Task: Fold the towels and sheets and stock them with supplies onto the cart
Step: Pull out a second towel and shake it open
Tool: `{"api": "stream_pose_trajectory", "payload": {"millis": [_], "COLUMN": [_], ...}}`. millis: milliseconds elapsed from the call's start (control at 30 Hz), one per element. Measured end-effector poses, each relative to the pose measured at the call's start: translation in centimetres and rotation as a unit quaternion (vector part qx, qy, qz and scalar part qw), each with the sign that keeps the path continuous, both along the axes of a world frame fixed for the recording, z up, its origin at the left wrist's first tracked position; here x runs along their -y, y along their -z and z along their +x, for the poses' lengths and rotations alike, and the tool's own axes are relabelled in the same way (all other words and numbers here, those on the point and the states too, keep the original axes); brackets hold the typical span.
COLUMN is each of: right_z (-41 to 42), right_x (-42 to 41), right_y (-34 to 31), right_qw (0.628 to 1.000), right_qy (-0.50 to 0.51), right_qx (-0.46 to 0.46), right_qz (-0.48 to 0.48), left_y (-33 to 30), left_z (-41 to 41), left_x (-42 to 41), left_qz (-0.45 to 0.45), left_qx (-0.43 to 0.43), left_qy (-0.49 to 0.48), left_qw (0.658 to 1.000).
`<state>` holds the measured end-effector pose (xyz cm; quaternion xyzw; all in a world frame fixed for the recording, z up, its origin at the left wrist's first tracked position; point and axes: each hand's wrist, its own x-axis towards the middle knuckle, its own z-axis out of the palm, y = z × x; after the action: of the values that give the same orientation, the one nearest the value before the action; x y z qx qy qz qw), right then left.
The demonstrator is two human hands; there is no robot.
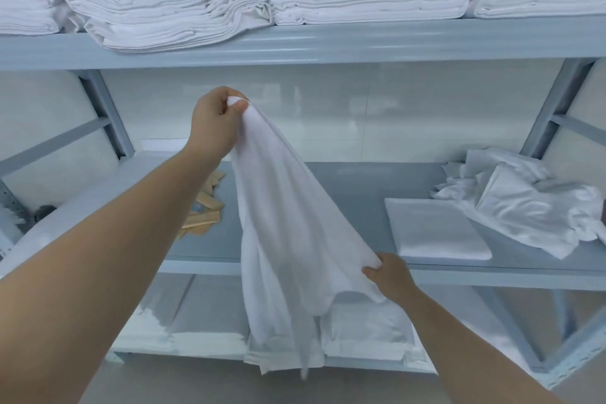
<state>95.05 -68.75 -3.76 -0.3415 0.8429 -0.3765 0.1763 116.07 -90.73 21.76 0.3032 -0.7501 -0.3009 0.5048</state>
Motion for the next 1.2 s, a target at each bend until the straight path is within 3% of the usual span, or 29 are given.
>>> {"api": "stream_pose_trajectory", "payload": {"millis": [167,267,400,467,567,700,800,867,1000,1200], "right_z": [-1.5,-2.0,-2.0,-2.2,-2.9,-4.2,-5.1,-5.1,-4.4,-4.5], "right_x": [-1.8,-1.8,-0.8,-0.2,0.4,0.9,0.9,0.9,0.4,-0.2], "right_y": [0.3,0.0,-2.0,-3.5,-6.1,-10.7,-14.4,-15.6,-15.3,-15.4], "right_qw": [1.0,0.991,0.932,0.909,0.911,0.961,0.967,0.961,0.98,0.968], "right_qy": [0.019,0.062,0.15,0.163,0.161,0.139,0.119,0.12,0.119,0.152], "right_qx": [0.014,0.116,0.287,0.314,0.288,0.154,0.094,0.084,0.09,0.121], "right_qz": [0.016,-0.04,-0.161,-0.219,-0.246,-0.183,-0.207,-0.235,-0.134,-0.157], "left_y": [0.3,0.6,1.6,2.5,4.3,6.9,8.4,9.5,12.2,13.3], "left_z": [1.7,3.0,6.1,8.2,11.0,14.0,15.3,15.6,15.1,14.8], "left_x": [1.6,2.6,4.4,5.4,6.8,8.4,9.1,9.1,9.3,10.5], "left_qz": [0.033,0.038,0.049,0.045,0.045,0.067,0.07,0.076,0.098,0.098], "left_qx": [-0.029,-0.029,-0.021,-0.006,0.016,0.068,0.047,0.048,0.128,0.138], "left_qy": [-0.042,-0.069,-0.102,-0.117,-0.128,-0.124,-0.117,-0.113,-0.076,-0.063], "left_qw": [0.998,0.996,0.993,0.992,0.991,0.988,0.99,0.99,0.984,0.984]}}
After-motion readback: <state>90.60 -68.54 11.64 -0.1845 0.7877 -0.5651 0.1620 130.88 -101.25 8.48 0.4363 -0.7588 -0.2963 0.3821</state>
